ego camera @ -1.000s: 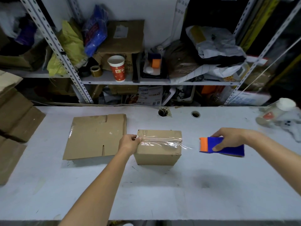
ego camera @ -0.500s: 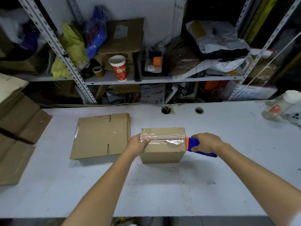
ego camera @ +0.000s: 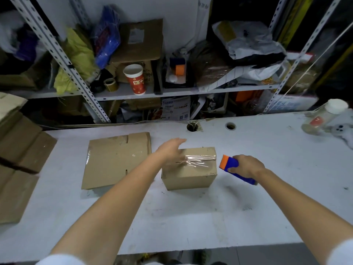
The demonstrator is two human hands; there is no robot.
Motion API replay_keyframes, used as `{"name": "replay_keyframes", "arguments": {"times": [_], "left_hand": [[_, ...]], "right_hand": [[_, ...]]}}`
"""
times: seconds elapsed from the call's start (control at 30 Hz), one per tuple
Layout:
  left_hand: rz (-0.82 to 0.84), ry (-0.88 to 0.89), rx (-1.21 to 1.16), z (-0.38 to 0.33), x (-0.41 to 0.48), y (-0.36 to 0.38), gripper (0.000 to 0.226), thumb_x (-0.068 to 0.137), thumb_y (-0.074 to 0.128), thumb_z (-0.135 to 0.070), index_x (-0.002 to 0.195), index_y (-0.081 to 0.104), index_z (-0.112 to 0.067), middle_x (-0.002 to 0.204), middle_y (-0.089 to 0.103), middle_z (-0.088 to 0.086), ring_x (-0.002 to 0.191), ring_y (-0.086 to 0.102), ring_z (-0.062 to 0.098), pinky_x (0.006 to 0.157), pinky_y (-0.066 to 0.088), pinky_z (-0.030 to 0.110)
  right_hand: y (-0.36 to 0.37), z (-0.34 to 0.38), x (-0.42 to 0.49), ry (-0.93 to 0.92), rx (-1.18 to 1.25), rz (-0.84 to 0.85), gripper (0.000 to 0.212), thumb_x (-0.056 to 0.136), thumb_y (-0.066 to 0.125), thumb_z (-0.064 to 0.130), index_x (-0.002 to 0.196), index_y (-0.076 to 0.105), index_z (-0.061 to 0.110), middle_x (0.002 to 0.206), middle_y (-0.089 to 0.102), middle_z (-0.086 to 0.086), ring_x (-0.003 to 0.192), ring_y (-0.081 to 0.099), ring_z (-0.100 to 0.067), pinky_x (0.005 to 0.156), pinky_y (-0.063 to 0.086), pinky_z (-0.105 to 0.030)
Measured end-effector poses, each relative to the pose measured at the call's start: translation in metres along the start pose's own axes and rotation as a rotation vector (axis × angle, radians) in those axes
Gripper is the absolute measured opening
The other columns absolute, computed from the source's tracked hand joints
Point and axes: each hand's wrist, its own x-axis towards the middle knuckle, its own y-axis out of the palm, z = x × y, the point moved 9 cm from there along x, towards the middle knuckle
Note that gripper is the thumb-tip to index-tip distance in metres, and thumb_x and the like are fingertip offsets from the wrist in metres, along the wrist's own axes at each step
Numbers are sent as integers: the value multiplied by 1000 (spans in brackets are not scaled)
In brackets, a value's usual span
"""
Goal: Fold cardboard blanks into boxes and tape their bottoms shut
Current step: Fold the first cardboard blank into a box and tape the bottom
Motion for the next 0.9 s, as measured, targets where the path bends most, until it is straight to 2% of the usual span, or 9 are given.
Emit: {"name": "replay_keyframes", "arguments": {"times": [0.1, 0.2, 0.27, 0.33, 0.4, 0.47, 0.57, 0.73, 0.9], "left_hand": [[177, 20, 134, -9, 7, 16, 87, 86, 72, -47, 156, 25, -30, 158, 36, -2, 142, 37, 24, 115, 33, 41], [145, -62, 155, 7, 7, 13, 88, 84, 67, -59, 156, 24, -31, 155, 41, -1, 137, 42, 27, 109, 38, 40], [103, -159, 133, 27, 0, 7, 93, 84, 61, -67, 158, 16, -32, 155, 41, 3, 134, 45, 31, 106, 41, 40], [93, -243, -26, 46, -12, 6, 91, 87, 60, -64, 158, 13, -29, 153, 43, 6, 130, 49, 32, 103, 44, 40], [118, -303, -317, 60, -26, 15, 80, 91, 65, -52, 154, 20, -30, 145, 50, 4, 122, 55, 31, 92, 50, 41], [124, -343, -549, 69, -40, 27, 73, 90, 69, -45, 149, 26, -35, 130, 59, 1, 107, 63, 26, 77, 58, 43], [98, -355, -719, 70, -54, 40, 70, 91, 70, -37, 147, 28, -40, 103, 68, 1, 85, 67, 19, 67, 60, 37], [65, -346, -824, 54, -63, 54, 68, 91, 68, -41, 147, 28, -43, 110, 69, -1, 94, 69, 19, 72, 60, 37], [-58, -279, -633, 57, -58, 39, 69, 93, 64, -45, 151, 31, -31, 136, 57, 4, 118, 58, 25, 91, 52, 36]], "right_hand": [[-3, -9, -5, 24, 135, -47, 62, 88, 65, 53, 141, 47, 26, 123, 62, -1, 99, 61, -23, 75, 55, -34], [-4, -10, -11, 22, 228, -84, 69, 88, 66, 53, 147, 41, 27, 130, 60, -2, 105, 60, -24, 74, 50, -31], [-7, -8, -13, 5, 268, -109, 68, 88, 66, 53, 147, 43, 27, 129, 62, -1, 104, 60, -23, 77, 50, -32], [-14, -2, -16, -10, 311, -131, 65, 89, 66, 51, 145, 45, 27, 125, 63, 0, 101, 61, -22, 79, 52, -34], [-21, 7, -18, -37, 353, -143, 63, 90, 66, 49, 145, 45, 26, 122, 63, 0, 100, 61, -22, 82, 55, -37], [-30, 20, -21, -87, 390, -156, 61, 90, 67, 47, 144, 47, 27, 117, 63, 1, 99, 62, -21, 83, 56, -39], [-42, 46, -25, -178, 461, -152, 61, 90, 69, 46, 144, 47, 29, 115, 62, 4, 96, 62, -19, 81, 57, -37], [-52, 87, -32, -279, 409, -121, 69, 87, 71, 51, 147, 42, 33, 127, 59, 2, 102, 60, -19, 79, 57, -34], [-55, 117, -45, -377, 407, -61, 67, 86, 73, 48, 145, 44, 38, 125, 60, 5, 102, 61, -15, 80, 56, -30]]}}
